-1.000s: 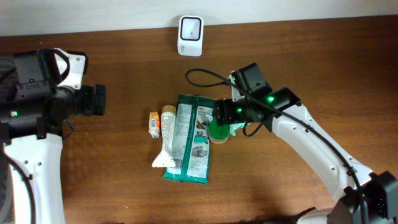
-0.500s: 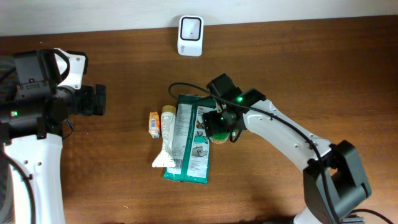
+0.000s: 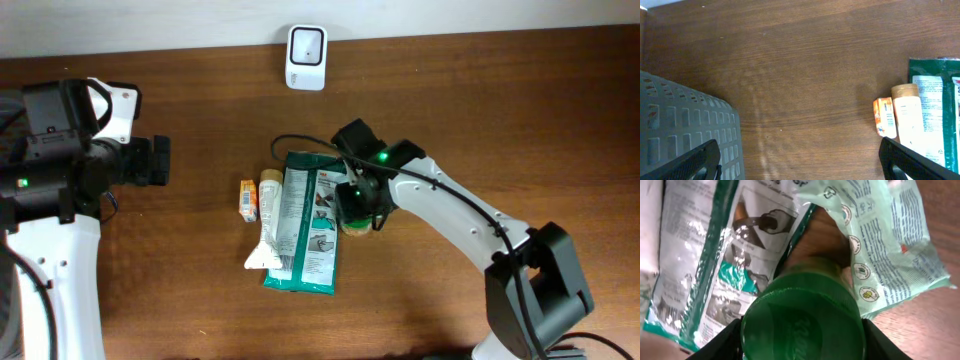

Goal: Scan the item barcode
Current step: 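Reach the right gripper to the green-lidded jar and grasp it, then lift the jar with the right gripper and rotate it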

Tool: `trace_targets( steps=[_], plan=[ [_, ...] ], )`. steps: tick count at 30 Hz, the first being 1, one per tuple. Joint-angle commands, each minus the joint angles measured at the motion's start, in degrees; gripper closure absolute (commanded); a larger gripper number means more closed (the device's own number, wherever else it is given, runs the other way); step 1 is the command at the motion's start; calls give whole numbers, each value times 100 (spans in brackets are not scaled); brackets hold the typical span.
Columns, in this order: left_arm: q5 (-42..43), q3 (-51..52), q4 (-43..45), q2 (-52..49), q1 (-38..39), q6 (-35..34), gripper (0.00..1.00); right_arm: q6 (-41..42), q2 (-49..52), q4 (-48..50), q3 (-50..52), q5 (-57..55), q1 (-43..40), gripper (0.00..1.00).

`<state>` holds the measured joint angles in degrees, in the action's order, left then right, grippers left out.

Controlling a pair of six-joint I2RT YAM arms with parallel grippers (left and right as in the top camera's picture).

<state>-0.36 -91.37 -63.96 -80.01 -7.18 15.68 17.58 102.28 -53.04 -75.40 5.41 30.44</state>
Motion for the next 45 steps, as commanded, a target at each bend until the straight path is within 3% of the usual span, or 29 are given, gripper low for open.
trace_targets(
  steps=[1,3,5,7,10,13,16,17,18,19,23,25,26,30,33,39,45],
  plan=[
    [83,-57,4,85,-11,87,1,-1663,-385,-511,-826,-79,24,64],
    [83,-57,4,85,-11,87,1,-2400,-496,-1027,-1314,-74,-33,66],
    [83,-57,4,85,-11,87,1,-3499,-562,-1495,-1508,120,-247,73],
    [83,-57,4,85,-11,87,1,-4662,-570,-2118,-1515,651,-656,73],
    [83,-57,4,85,-11,87,1,-4913,-546,-2374,-1200,1399,-1165,71],
    [83,-57,4,85,-11,87,1,-4909,-542,-1880,2,1497,-1250,70],
    [83,-57,4,85,-11,87,1,-4905,-538,-1152,713,1357,-1250,60],
    [83,-57,4,85,-11,87,1,-4868,-538,-1095,765,1204,-1250,50],
    [83,-57,4,85,-11,87,1,-4865,-538,-1047,763,1191,-1252,33],
    [83,-57,4,85,-11,87,1,-4712,-540,-1005,699,1189,-1252,20],
    [83,-57,4,85,-11,87,1,-2704,-544,-1926,-732,1193,-1281,0],
    [83,-57,4,85,-11,87,1,-706,-540,-2052,-909,1193,-1283,2],
    [83,-57,4,85,-11,87,1,-258,-538,-1976,-791,1193,-1270,1],
    [83,-57,2,85,-11,87,1,291,-538,-1517,-15,1167,-1084,2],
    [83,-57,4,85,-11,87,1,1172,-538,-1362,343,608,-940,9],
    [83,-57,2,85,-11,87,1,1189,-538,-745,892,442,-778,16],
    [83,-57,2,85,-11,87,1,1182,-540,-737,918,444,-782,40]
  ],
)
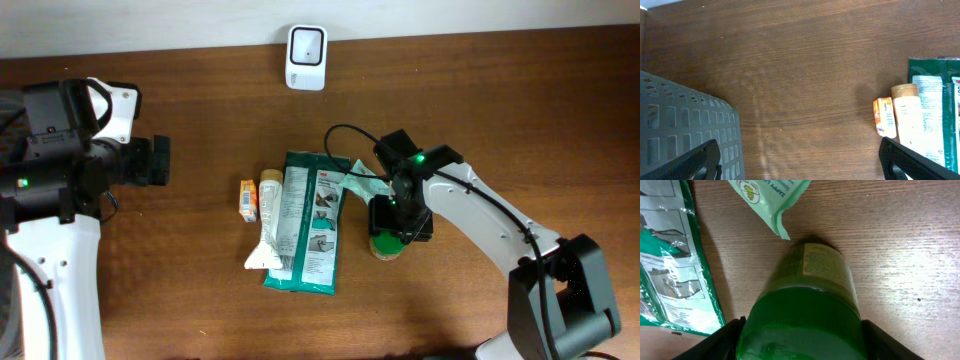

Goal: Scan the item barcode
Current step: 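Lift the jar with the right gripper and rotate it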

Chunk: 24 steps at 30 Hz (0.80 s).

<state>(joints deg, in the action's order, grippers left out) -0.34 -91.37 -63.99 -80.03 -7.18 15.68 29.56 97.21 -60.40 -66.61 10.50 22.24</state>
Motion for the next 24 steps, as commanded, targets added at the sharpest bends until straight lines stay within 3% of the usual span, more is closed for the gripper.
trace_targets(
  steps=[1,4,5,7,9,11,17,24],
  plan=[
    [81,-57,4,87,-11,87,1,-17,-33,-2,33,-66,20,43],
    [81,-57,4,87,-11,87,1,-133,-33,-22,-90,-66,13,43],
    [81,-57,7,87,-11,87,1,-544,-33,-48,-275,-24,13,43],
    [81,-57,4,87,-11,87,1,-1578,-33,-387,-1078,485,15,44],
    [81,-57,7,87,-11,87,1,-3318,-37,-470,-1941,1910,13,48],
    [81,-57,4,87,-11,87,1,-4164,-37,-474,-2490,2920,13,48],
    [81,-57,4,87,-11,87,1,-4579,-42,-632,-2931,6699,-1062,48],
    [81,-57,4,87,-11,87,1,-4544,-42,-717,-2931,6988,-1399,47]
  ],
)
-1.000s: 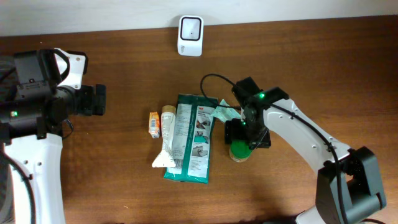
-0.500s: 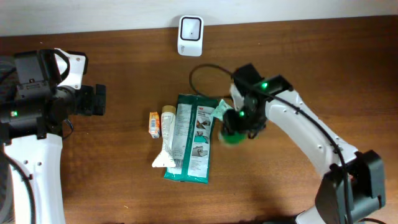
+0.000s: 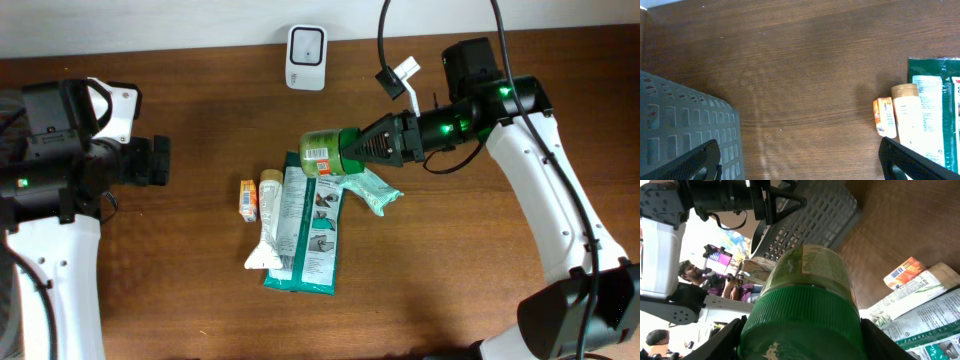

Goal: Scan the item barcode
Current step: 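Lift the jar with the right gripper and rotate it, then move the jar toward the white scanner and back right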

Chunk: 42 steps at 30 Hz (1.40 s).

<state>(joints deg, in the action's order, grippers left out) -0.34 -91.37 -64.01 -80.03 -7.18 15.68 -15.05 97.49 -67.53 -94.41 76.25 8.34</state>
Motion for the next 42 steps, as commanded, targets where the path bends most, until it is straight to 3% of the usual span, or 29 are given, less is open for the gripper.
trace_targets(
  steps=[1,2,4,7,9,10,11,18,20,21,29,31,35,36,39,42],
  plan=[
    [81,-57,7,87,-11,87,1,-66,-70,-4,-151,328,-4,47],
    [81,-57,7,87,-11,87,1,44,-70,-4,-151,133,24,47],
    [81,-57,7,87,-11,87,1,533,-70,13,-151,-1591,472,47],
    [81,-57,4,87,-11,87,1,1346,11,774,-149,-6531,1681,51],
    [81,-57,7,87,-11,87,1,1342,306,1637,-149,-8408,2129,51],
    [81,-57,7,87,-11,87,1,1113,623,2638,-149,-9324,2203,51],
    [81,-57,7,87,-11,87,1,649,855,3390,-149,-9521,2194,52],
    [81,-57,7,87,-11,87,1,-4819,3126,9423,-149,-9619,1991,57],
    [81,-57,7,87,-11,87,1,-6172,3762,10522,-151,-9466,1836,57],
    [81,-57,7,87,-11,87,1,-6360,3958,10837,-151,-9265,1770,57],
    [81,-57,7,87,-11,87,1,-6133,3751,10979,-151,-9204,1908,57],
    [81,-57,7,87,-11,87,1,-4459,3228,10741,-151,-9617,1897,61],
    [81,-57,7,87,-11,87,1,-2203,1899,8653,-151,-9733,1853,63],
    [81,-57,7,87,-11,87,1,-1384,1504,8039,-151,-9733,1856,68],
    [81,-57,7,87,-11,87,1,1054,273,5790,-151,-9724,1773,68],
    [81,-57,9,87,-11,87,1,2188,-466,3246,-151,-9388,1720,66]
  ],
)
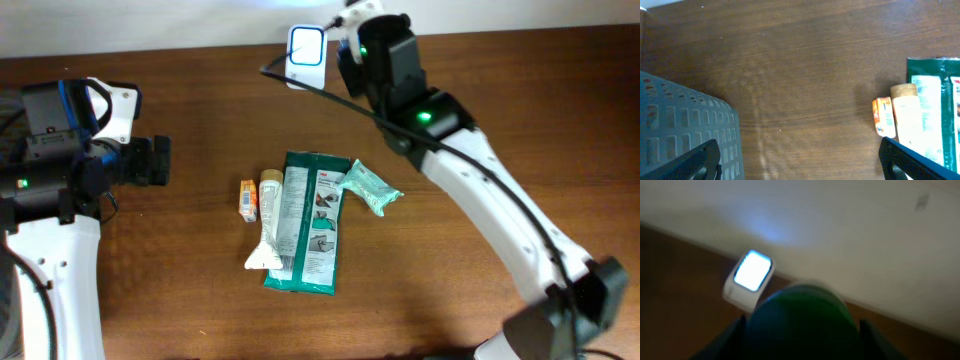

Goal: Scan the item barcode
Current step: 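Move the jar toward the white scanner and back right, then set the jar down at the right and release it, then reach the right gripper to the mint-green packet and grasp it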

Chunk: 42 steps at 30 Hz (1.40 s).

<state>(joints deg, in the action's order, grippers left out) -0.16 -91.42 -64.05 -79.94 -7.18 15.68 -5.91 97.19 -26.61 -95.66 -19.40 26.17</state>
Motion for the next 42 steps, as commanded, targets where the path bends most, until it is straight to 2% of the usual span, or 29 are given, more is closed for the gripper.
trace_targets(
  steps=[1,2,3,5,7,10,13,14,19,21,23,26,27,29,31,32,34,35,37,38,42],
  plan=[
    [63,-52,11,79,-11,87,1,1753,-535,-1635,-26,378,-157,66],
    [63,-52,11,79,-11,87,1,2035,-542,-2465,-24,774,-365,66],
    [63,-52,11,79,-11,87,1,2140,-492,-3005,-24,1091,-570,60],
    [63,-52,9,79,-11,87,1,2210,-378,-3805,273,1759,-1279,58],
    [63,-52,7,79,-11,87,1,2210,-367,-3681,905,2100,-1976,59],
    [63,-52,4,79,-11,87,1,2208,-341,-2767,2035,2562,-2927,63],
    [63,-52,-4,79,-11,87,1,2159,-321,-2343,2518,2649,-3556,63],
    [63,-52,-4,79,-11,87,1,2092,-315,-2345,2527,2629,-3637,62],
    [63,-52,-4,79,-11,87,1,2079,-315,-2350,2527,2627,-3648,43],
    [63,-52,-2,79,-11,87,1,2074,-315,-2347,2527,2625,-3648,28],
    [63,-52,-4,79,-11,87,1,1808,-315,-2347,2527,2627,-3648,20],
    [63,-52,-2,79,-11,87,1,1449,-321,-2378,2433,2778,-3648,16],
    [63,-52,-2,79,-11,87,1,1029,-323,-2743,1963,3191,-3622,7],
    [63,-52,-2,79,-11,87,1,909,-323,-3633,756,3318,-3276,7],
    [63,-52,-4,79,-11,87,1,758,-323,-3906,328,3340,-2684,7],
    [63,-52,-4,79,-11,87,1,758,-299,-3906,350,3340,-2361,12],
    [63,-52,-4,79,-11,87,1,767,-50,-3731,498,3333,-1578,59],
    [63,-52,-4,79,-11,87,1,907,116,-3517,601,3338,-1394,78],
    [63,-52,-4,79,-11,87,1,1519,603,-3265,728,3364,-1117,92],
    [63,-52,-4,79,-11,87,1,1589,879,-3248,728,3620,-1032,96],
    [63,-52,-4,79,-11,87,1,1598,1580,-3270,728,4194,-713,96]
  ],
)
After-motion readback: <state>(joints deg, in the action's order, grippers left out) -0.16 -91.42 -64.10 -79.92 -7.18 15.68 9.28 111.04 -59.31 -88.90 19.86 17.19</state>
